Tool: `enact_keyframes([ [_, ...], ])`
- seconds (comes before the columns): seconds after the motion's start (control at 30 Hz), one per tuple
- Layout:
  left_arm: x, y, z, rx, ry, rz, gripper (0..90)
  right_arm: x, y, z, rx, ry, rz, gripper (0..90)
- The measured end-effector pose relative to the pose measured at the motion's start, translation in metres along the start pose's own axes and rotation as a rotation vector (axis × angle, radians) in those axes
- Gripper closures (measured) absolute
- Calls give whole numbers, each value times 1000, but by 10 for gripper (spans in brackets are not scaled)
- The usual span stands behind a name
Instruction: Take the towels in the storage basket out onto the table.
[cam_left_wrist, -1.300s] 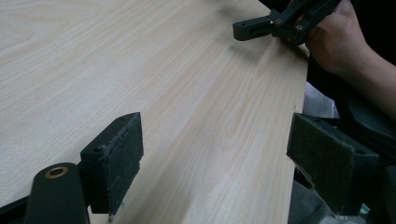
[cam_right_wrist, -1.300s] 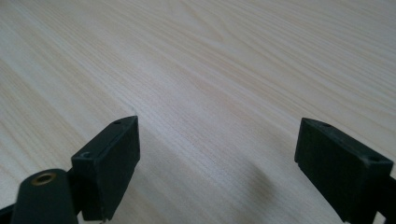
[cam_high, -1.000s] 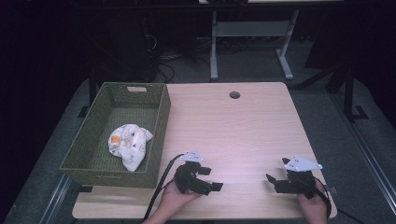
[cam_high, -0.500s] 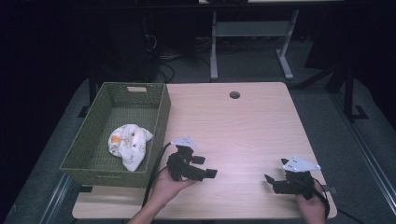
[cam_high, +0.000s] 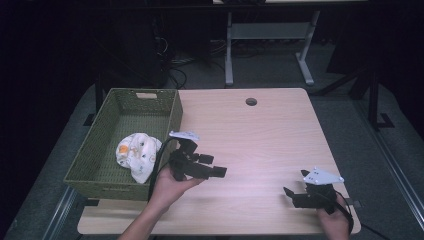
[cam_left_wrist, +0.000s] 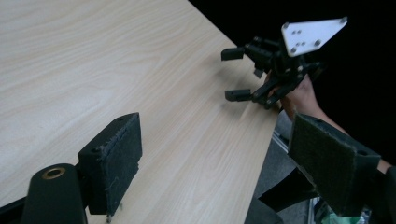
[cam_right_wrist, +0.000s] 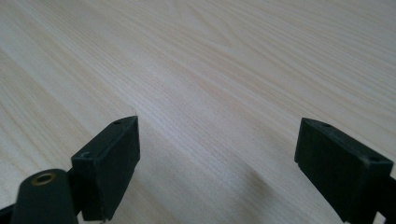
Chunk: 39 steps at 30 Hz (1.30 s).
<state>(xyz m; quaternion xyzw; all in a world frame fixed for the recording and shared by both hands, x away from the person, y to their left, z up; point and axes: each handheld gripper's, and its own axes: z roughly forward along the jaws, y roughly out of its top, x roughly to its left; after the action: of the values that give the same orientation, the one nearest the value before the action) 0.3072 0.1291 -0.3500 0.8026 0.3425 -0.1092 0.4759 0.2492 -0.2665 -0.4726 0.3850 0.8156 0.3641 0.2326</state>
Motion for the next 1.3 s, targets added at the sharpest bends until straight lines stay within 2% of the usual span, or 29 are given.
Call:
enact_keyframes([
  [0.33, 3, 13, -36, -31, 38, 8, 171, 0, 0, 2, 11, -2, 1, 137],
  [0.53, 7, 19, -56, -27, 70, 17, 171, 1, 0, 2, 13, 1, 3, 137],
  [0.63, 12, 23, -71, -42, 86, 10, 172, 1, 0, 1, 12, 1, 4, 137],
  [0.7, 17, 24, -75, -28, 93, 8, 177, 1, 0, 2, 11, 1, 4, 137],
  [0.83, 33, 24, -86, -15, 103, -25, 176, 1, 0, 1, 10, 1, 1, 137],
  [1.07, 61, 16, -107, -43, 104, -107, 177, 2, 0, 2, 12, 1, 3, 137],
  [1.17, 72, 11, -116, -42, 130, -128, 186, 2, 0, 2, 12, 0, 2, 137],
  [1.3, 89, 6, -128, -61, 146, -184, 185, 2, 0, 2, 13, 0, 2, 137],
])
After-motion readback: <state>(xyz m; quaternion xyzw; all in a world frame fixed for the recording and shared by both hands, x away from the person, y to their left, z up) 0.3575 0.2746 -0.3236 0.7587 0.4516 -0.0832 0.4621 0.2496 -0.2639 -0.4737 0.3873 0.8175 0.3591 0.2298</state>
